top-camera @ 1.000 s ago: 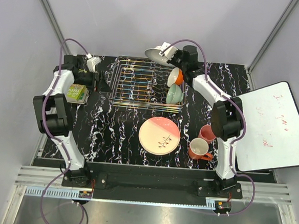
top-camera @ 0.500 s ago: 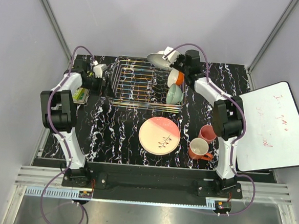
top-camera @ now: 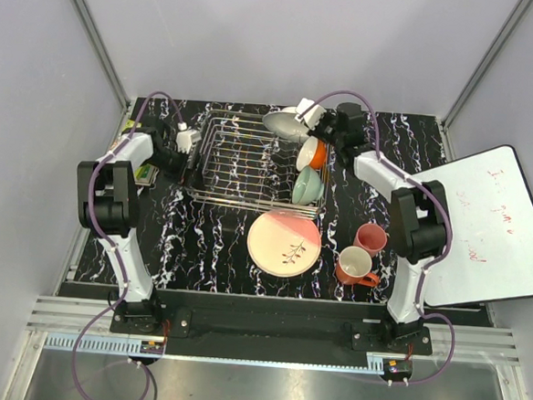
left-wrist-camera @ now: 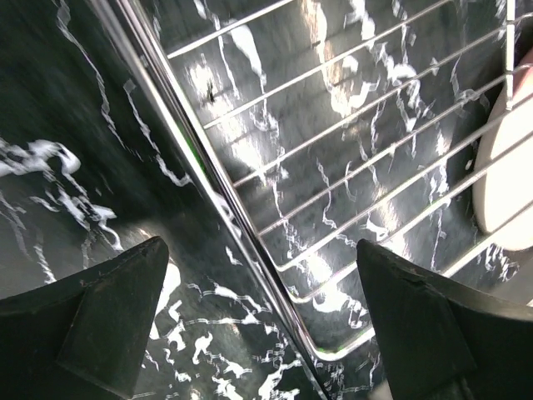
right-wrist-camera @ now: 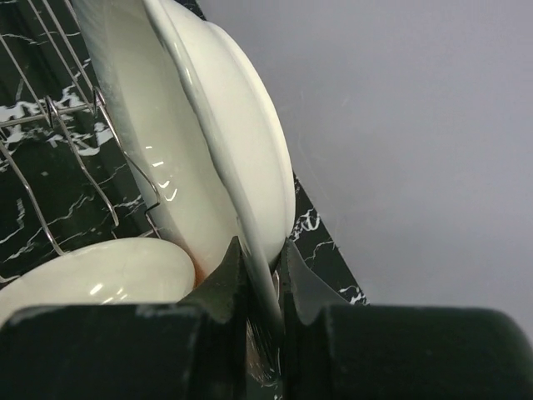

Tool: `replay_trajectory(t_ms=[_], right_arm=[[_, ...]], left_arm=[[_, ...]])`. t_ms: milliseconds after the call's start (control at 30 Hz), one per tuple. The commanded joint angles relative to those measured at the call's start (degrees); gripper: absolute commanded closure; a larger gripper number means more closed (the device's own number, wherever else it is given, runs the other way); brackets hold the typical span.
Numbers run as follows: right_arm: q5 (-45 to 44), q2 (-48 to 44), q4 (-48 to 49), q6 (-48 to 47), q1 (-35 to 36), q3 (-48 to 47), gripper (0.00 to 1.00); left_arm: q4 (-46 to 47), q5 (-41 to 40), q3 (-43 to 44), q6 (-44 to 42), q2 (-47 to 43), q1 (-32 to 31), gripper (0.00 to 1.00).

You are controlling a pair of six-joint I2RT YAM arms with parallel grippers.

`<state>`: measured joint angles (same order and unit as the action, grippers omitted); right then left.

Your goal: Load the mixed dishes into the dish rack

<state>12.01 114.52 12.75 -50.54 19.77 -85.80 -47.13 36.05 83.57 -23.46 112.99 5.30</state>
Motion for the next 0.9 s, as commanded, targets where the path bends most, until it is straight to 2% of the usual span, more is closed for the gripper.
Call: replay_trajectory(t_ms=[0,133,400,533,667,767,867], right_arm=[[5.47,-10.45,3.07,3.78,0.71,3.34,1.00],[5.74,-11.95,1.93,3.44,0.80,3.80,1.00],[7.06,-7.30,0.87,5.89,0.80,-1.38,1.00],[6.80,-6.15,1.13,6.95,0.80,-1.04,0.98],[5.40,-5.89,4.89,8.00,1.41,2.03,0.92],[1.90,-5.45,8.85,5.20,3.34,5.55,0.92],[-2.06,-5.01,14.37,1.33,5.62,9.14,0.96]], left_arm=[[-2.96,-1.16,-2.09,-4.13,-3.12,-0.38,0.01],[-3.23,-0.20,-3.41,-4.31,-3.92,-0.73,0.01],[-3.23,0.60,-5.26,-4.31,-5.32,-1.43,0.01],[-3.31,1.04,-5.52,-4.40,-5.67,-1.52,0.01],[-3.31,1.82,-5.26,-3.78,-5.41,-1.52,0.01],[-3.23,2.27,-5.00,-3.43,-5.32,-1.61,0.01],[-3.31,2.18,-4.65,-3.26,-5.06,-1.70,0.01]])
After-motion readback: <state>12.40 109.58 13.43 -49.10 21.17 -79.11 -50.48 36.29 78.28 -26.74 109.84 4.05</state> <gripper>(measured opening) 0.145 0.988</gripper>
